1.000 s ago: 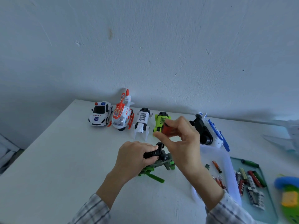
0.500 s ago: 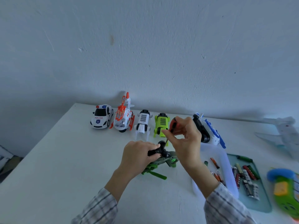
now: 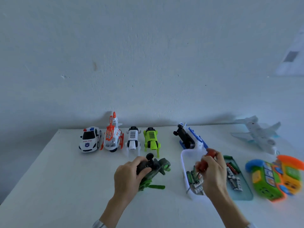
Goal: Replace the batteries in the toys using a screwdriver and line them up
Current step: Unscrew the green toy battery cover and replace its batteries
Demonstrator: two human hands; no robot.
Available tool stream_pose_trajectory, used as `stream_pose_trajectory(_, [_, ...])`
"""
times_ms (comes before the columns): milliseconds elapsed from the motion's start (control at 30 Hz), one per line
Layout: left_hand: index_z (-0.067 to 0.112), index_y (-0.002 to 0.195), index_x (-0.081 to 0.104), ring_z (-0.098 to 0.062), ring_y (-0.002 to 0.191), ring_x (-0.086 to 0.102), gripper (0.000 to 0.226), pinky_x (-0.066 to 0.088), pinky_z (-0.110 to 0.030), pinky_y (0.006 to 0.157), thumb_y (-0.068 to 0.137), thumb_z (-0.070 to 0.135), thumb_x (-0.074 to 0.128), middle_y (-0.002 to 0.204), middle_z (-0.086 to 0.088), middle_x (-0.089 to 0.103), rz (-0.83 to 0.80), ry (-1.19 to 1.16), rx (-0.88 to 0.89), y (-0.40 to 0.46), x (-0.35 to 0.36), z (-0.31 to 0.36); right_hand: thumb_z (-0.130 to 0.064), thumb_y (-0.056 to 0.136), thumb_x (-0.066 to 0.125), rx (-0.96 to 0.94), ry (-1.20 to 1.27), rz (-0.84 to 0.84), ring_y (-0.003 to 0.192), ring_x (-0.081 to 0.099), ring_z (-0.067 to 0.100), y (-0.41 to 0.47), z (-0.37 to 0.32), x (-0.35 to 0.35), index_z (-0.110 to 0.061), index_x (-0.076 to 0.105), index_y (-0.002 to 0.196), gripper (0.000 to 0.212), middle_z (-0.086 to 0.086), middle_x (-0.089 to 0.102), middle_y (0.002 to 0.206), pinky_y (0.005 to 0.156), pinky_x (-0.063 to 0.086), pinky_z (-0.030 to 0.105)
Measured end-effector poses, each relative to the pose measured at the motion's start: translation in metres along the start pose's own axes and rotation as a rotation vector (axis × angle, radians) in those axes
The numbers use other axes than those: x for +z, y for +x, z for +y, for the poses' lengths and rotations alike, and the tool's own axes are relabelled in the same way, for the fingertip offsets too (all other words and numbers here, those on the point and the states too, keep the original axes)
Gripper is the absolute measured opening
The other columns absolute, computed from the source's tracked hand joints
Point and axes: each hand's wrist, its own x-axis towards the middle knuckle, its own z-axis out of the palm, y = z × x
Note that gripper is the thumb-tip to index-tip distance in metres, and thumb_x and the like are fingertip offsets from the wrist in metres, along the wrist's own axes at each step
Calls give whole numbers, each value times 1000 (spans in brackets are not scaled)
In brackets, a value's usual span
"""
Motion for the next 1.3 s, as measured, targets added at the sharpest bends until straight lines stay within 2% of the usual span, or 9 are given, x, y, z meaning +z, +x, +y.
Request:
stream_pose_trajectory(133, [28, 87, 59, -6, 69, 68, 13, 53, -29, 58, 82, 35, 68, 79, 13, 73, 142, -629, -348, -3, -22, 21, 0, 87, 59, 123, -127, -176, 38, 28, 16, -20, 6, -15, -3, 51, 83, 9, 3, 32, 47, 38, 21, 21])
stream_pose_trajectory(300, [12, 92, 58, -25, 48, 64, 10, 55, -37, 42, 86, 19, 63, 66, -13, 69, 106, -1325, -831, 3, -40, 53, -41, 60, 85, 172, -253, -507, 54, 53, 12, -30, 10, -14, -4, 59, 84, 52, 6, 56, 67, 36, 26, 20])
stream_pose_trajectory(433, [-5, 121, 55, -44, 99, 64, 61, 54, -56, 83, 74, 32, 66, 113, -28, 64, -92, -1542, -992, -3, -29, 79, -43, 51, 86, 261, -168, -744, 74, 62, 14, -28, 3, -6, 6, 56, 104, 78, 11, 63, 88, 53, 46, 21])
stream_pose_trajectory(600, [3, 113, 68, -35, 100, 67, 60, 50, -45, 89, 81, 54, 59, 109, -22, 69, -168, -1388, -800, 3, -19, 101, -28, 66, 69, 370, -42, -793, 51, 61, 6, -12, -19, -2, 8, 55, 114, 61, 5, 68, 73, 41, 42, 12])
stream_pose_trajectory(733, [24, 119, 58, -17, 91, 71, 85, 56, -26, 69, 42, 43, 91, 99, 0, 75, -323, -1127, -508, 25, -18, 118, -52, 44, 87, 362, -161, -826, 63, 60, 18, 19, -27, 5, 10, 51, 110, 97, 13, 64, 82, 47, 44, 21])
stream_pose_trajectory(900, [16, 121, 57, -30, 88, 71, 118, 58, -37, 63, 12, 31, 99, 103, -12, 73, -216, -1155, -611, 57, 8, 123, -76, 57, 69, 267, -387, -893, 53, 45, 13, 74, -61, 10, -5, 56, 89, 79, 2, 52, 67, 43, 28, 21])
stream_pose_trajectory(1067, [4, 115, 62, -31, 78, 71, 116, 58, -38, 57, 9, 32, 98, 101, -20, 71, -167, -1302, -795, 86, 25, 108, -82, 53, 63, -79, -838, -602, 51, 29, 17, 168, -55, -1, -17, 32, 63, 72, -4, 33, 57, 50, 28, 27])
stream_pose_trajectory(1233, [7, 106, 65, -29, 75, 72, 112, 57, -35, 56, 4, 38, 96, 93, -17, 73, -80, -1178, -789, 123, 37, 110, -82, 43, 70, 7, -1226, -675, 79, 53, 13, 208, -3, -13, -21, 42, 98, 87, -1, 49, 98, 58, 41, 23])
stream_pose_trajectory(1300, [11, 108, 63, -32, 87, 70, 112, 58, -46, 75, 6, 40, 96, 94, -13, 74, -68, -1093, -791, 141, 48, 111, -76, 46, 74, -40, -1276, -664, 81, 53, 13, 213, 9, -9, -23, 39, 104, 86, -2, 47, 98, 57, 40, 23])
